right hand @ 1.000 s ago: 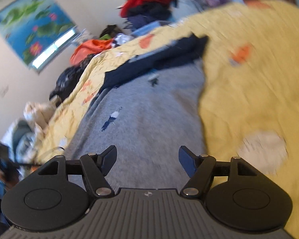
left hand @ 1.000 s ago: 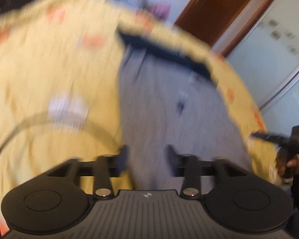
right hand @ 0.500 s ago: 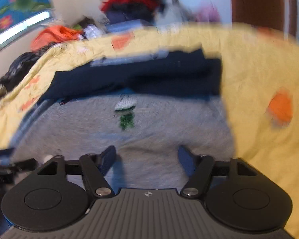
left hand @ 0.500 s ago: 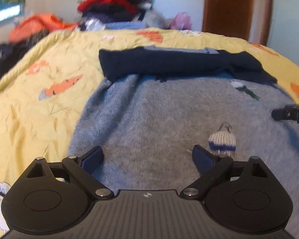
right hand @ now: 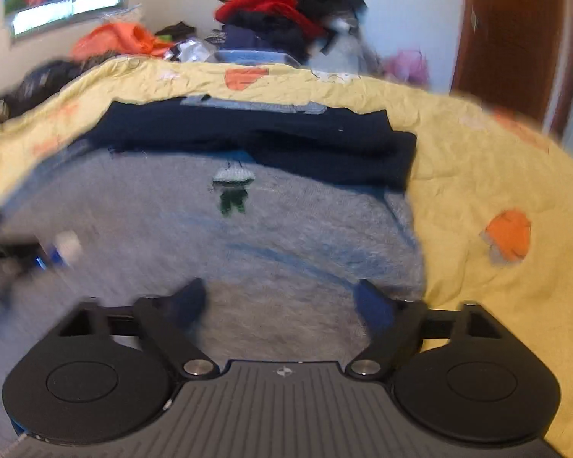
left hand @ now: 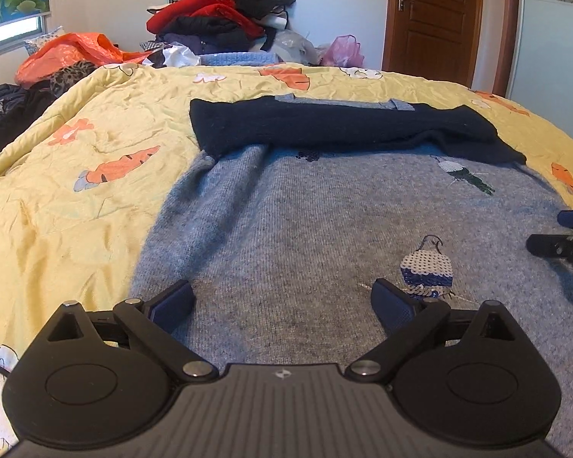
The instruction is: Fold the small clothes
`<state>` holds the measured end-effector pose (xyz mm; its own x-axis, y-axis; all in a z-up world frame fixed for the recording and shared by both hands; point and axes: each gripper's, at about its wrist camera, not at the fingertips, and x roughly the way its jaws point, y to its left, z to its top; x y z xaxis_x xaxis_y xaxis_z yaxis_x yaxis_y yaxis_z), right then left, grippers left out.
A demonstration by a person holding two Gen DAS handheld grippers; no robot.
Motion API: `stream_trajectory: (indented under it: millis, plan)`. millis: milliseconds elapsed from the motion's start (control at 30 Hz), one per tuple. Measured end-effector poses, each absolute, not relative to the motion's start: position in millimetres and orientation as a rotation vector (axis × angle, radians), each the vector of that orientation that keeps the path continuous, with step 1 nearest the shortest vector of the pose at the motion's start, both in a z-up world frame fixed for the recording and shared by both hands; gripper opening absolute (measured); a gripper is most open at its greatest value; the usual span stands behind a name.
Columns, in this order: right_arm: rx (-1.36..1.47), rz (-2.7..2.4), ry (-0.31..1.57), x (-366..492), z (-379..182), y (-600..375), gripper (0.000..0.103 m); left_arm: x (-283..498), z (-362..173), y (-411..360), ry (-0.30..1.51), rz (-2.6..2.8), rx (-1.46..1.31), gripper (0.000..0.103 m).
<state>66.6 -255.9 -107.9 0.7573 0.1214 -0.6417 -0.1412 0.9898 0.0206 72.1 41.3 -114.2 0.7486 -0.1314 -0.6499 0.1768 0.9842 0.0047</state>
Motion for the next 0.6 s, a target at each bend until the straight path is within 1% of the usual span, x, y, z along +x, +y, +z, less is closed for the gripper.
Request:
stream_trajectory:
  millis: [33,67,100,200,267,333,400,467,600]
  plan:
    - [-0.028,0.126,0.712,65.6,-103.8,-259.3,0.088,71.6,-113.6,41.3,0.704,-0.165,0.07,0.101]
    - [-0.013,0.12,0.717,61.3,-98.3,-263.3,0.079,69.4,-112.2,42.3,0.702,-0.154,0.074,0.101]
    - [0.024,0.134,0.715,53.3,-91.9,-269.7,0.075,64.0,-108.7,44.6,0.696,-0.133,0.08,0.1]
    - [0.153,0.224,0.7,16.4,-74.3,-295.8,0.077,28.9,-90.6,67.9,0.641,-0.149,0.031,0.101]
    - [0.237,0.245,0.737,-8.5,-70.9,-314.5,0.082,0.2,-80.3,96.1,0.636,-0.214,-0.076,0.101]
    - [0.333,0.248,0.8,-33.1,-75.4,-334.0,0.082,-22.7,-76.8,123.4,0.677,-0.27,-0.207,0.101]
    - [0.418,0.235,0.851,-57.6,-83.9,-350.2,0.082,-39.3,-81.1,151.4,0.764,-0.307,-0.371,0.101]
    - [0.464,0.24,0.842,-81.4,-85.0,-359.9,0.083,-52.6,-88.8,172.4,0.828,-0.325,-0.504,0.101]
    - [0.581,0.281,0.892,-107.2,-85.6,-369.1,0.083,-69.2,-97.3,189.3,0.864,-0.351,-0.597,0.1]
